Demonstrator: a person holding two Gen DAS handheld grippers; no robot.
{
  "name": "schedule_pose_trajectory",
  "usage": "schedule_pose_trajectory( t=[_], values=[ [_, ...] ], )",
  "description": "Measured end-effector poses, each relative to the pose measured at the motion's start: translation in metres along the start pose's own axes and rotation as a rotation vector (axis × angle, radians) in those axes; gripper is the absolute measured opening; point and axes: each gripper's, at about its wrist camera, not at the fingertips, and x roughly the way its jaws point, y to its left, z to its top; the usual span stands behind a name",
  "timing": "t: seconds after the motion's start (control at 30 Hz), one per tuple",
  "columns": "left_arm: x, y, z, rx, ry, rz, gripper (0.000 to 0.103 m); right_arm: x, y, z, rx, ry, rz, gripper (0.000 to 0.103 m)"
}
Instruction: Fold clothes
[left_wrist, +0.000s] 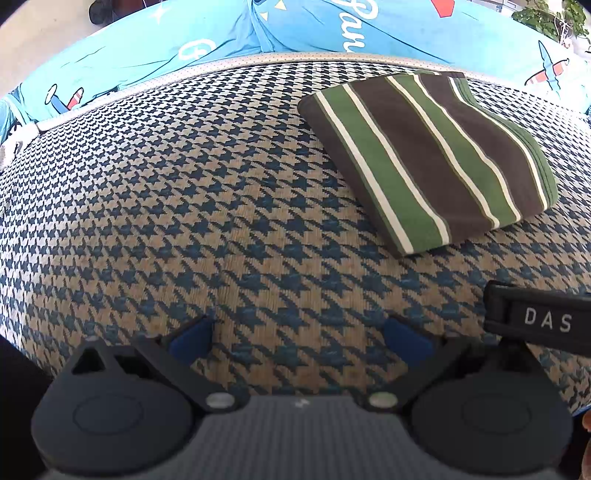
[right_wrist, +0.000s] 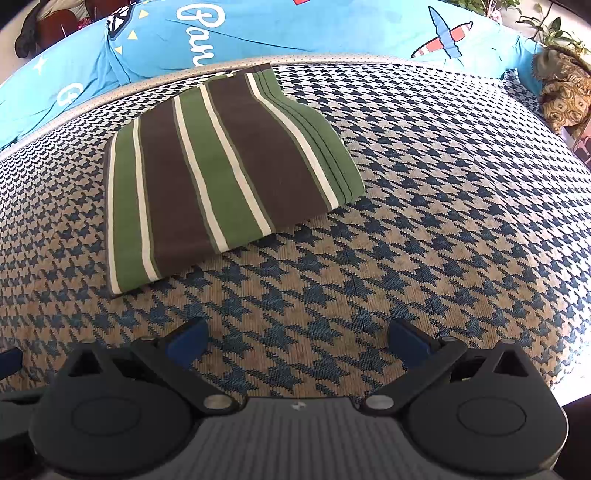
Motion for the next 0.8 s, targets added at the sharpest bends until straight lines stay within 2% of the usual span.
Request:
schedule_pose_trajectory(
  t=[0.8],
  values=[
    [0.0017,-0.0082,-0.0061,-0.001,-0.004,0.010,0.103,0.0032,0.0011,0.0029,-0.008,0.000,0.011,0.103]
  ],
)
